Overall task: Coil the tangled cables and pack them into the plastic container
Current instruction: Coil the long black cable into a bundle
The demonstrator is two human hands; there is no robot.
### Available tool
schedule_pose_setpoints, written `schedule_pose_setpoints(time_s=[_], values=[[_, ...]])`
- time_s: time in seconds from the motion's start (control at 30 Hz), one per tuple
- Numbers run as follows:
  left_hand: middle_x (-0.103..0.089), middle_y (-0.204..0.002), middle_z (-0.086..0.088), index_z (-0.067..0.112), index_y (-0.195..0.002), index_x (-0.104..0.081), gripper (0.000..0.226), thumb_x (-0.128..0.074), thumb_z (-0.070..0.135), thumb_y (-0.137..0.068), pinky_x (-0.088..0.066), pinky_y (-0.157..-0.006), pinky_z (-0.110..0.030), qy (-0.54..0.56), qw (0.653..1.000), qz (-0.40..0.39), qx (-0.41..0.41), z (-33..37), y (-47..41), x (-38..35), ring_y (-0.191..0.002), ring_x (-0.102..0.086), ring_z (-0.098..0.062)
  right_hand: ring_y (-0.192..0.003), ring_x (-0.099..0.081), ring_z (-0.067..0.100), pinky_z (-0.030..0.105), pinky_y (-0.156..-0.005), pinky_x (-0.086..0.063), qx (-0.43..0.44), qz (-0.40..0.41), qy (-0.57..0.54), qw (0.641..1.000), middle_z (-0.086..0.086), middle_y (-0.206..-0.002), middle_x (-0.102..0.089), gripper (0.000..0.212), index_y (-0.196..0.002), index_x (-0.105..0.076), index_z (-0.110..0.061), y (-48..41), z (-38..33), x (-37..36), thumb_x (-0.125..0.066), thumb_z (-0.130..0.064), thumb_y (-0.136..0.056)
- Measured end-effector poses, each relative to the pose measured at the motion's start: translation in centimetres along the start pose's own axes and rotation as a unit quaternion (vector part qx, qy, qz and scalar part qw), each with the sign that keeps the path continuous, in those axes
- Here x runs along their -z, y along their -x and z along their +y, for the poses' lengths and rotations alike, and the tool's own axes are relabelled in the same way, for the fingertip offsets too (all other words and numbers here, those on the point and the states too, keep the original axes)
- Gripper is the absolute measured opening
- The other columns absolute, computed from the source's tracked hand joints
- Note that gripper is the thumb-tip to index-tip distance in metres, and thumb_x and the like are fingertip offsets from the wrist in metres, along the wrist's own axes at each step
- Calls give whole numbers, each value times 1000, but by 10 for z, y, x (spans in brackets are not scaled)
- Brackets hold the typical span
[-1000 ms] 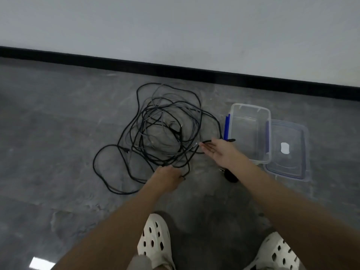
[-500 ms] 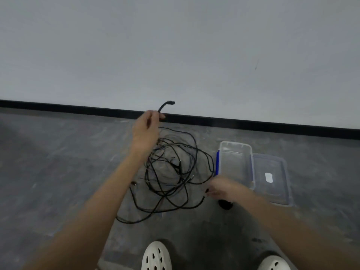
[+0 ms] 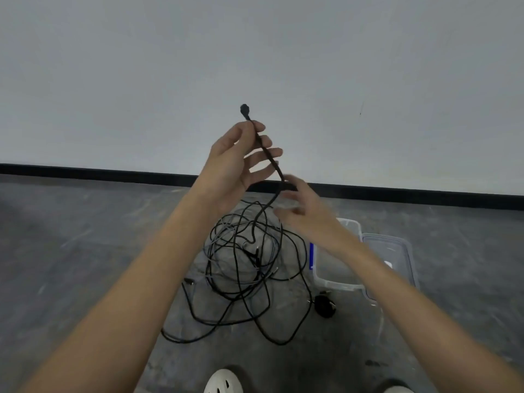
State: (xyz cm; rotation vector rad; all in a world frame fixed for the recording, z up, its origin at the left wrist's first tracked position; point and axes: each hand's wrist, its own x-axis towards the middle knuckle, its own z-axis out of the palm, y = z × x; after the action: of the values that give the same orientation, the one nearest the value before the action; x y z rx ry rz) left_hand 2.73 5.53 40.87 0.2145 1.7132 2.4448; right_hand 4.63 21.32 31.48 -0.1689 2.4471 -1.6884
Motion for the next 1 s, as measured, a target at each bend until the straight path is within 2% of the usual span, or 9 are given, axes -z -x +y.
schedule_pose_setpoints(time_s=[0.1,0.17,0.27,0.43,0.57,0.73,0.8,0.9,1.0], values=[[-69,-81,3,16,-96,-64,24,-43,25,-104,-56,-75,-31,1,1000,-28,2,-10,5,-7,-89,-70,-20,-86,-67,4,33,-87,-54,57,6,-2,998,-8,-105,-68,24,-116,-58,-34,8,-15,9,-60,-32,-91],[-71,-87,2,16,-97,-65,24,-44,25,-103,-55,-78,-31,-4,999,-37,-5,-18,8,-8,-94,-69,-20,-83,-67,8,33,-84,-53,72,4,35,997,-8,-89,-70,8,-95,-63,-33,14,-18,11,-58,-27,-94],[-73,-100,2,24,-99,-68,22,-47,33,-101,-53,-84,-29,-62,997,-31,-18,-28,14,-4,-102,-68,-17,-78,-69,21,37,-78,-53,75,17,42,996,2,-87,-71,12,-91,-65,-24,18,-18,19,-55,-23,-96],[-75,-95,4,24,-96,-70,15,-55,28,-96,-55,-83,-24,-169,985,44,19,-50,22,28,-90,-69,-11,-75,-69,7,19,-76,-54,87,62,9,994,-5,-85,-71,15,-92,-66,-19,22,-15,39,-52,-21,-98],[-74,-80,6,20,-88,-70,26,-50,8,-99,-54,-65,-15,-307,939,107,115,-83,7,53,-72,-67,-7,-72,-70,9,16,-70,-53,87,77,-17,993,-8,-79,-70,16,-89,-65,-15,30,-17,50,-52,-16,-98],[-68,-99,-6,15,-80,-64,25,-51,-1,-93,-54,-77,-27,-381,887,189,181,-143,-10,87,-87,-63,-17,-72,-72,18,22,-67,-57,96,147,-98,980,7,-81,-74,17,-88,-64,-15,38,-35,77,-51,-20,-99],[-68,-108,-8,14,-93,-66,10,-58,8,-92,-52,-91,-33,-455,846,193,200,-168,-13,100,-100,-63,-23,-71,-72,19,24,-69,-58,101,164,-116,974,7,-80,-75,19,-88,-63,-13,40,-43,86,-50,-20,-100],[-57,-132,-11,6,-134,-52,45,-61,21,-92,-41,-96,-29,-516,812,144,234,-196,-24,106,-120,-54,-27,-69,-72,20,24,-68,-58,95,170,-124,973,7,-78,-75,22,-87,-63,-13,42,-49,94,-49,-21,-100],[-39,-150,-12,8,-150,-26,72,-63,27,-91,-36,-106,-34,-497,816,107,275,-224,-38,107,-134,-41,-29,-69,-72,21,25,-69,-58,82,175,-125,973,9,-79,-75,22,-87,-62,-11,40,-48,97,-49,-23,-100]])
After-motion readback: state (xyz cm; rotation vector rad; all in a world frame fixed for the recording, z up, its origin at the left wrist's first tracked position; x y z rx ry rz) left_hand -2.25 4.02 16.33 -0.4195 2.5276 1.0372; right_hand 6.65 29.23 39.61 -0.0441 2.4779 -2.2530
